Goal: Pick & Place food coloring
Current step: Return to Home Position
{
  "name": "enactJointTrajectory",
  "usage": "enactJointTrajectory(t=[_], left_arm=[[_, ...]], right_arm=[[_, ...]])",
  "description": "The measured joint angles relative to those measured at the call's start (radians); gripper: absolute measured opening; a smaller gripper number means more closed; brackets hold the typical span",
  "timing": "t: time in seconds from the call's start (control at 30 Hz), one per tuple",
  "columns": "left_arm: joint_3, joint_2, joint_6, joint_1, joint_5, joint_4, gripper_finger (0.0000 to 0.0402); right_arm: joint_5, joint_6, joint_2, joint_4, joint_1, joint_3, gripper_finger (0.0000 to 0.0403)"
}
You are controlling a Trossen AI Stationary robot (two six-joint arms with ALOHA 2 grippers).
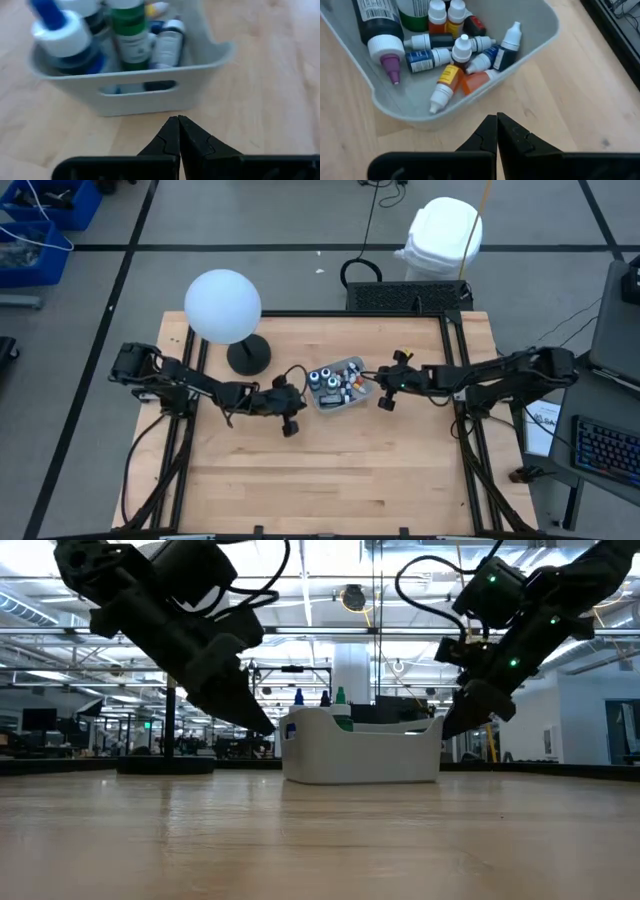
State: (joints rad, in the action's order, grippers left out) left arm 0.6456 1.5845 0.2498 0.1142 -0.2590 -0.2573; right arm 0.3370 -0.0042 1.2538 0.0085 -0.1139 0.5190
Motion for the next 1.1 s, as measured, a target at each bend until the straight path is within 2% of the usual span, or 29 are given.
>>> enactJointTrajectory(t=[0.23,0.37,0.5,0.8,0.97,1.1], left_arm=[[0.000,0.000,0.060,-0.042,-0.035,0.025,0.0014],[0.000,0.000,0.066,-0.055,-0.057,0.038,0.0004],[0.000,0.000,0.057,-0.062,-0.058,0.044,0.0013],[0.000,0.000,0.042,-0.062,-0.072,0.043,0.0006],[0.000,0.000,0.041,-0.062,-0.095,0.050,0.0019],[0.000,0.000,0.041,-0.063,-0.097,0.050,0.0010]], right_arm=[[-0.009,0.002,0.100,0.102,0.004,0.001,0.0000],[-0.078,0.027,0.140,0.143,0.005,0.000,0.0000],[-0.106,0.047,0.166,0.168,0.021,0.001,0.0000],[-0.103,0.045,0.217,0.264,0.104,0.000,0.0000],[-0.104,0.039,0.218,0.287,0.116,-0.002,0.0000],[-0.105,0.038,0.218,0.295,0.116,-0.002,0.0000]])
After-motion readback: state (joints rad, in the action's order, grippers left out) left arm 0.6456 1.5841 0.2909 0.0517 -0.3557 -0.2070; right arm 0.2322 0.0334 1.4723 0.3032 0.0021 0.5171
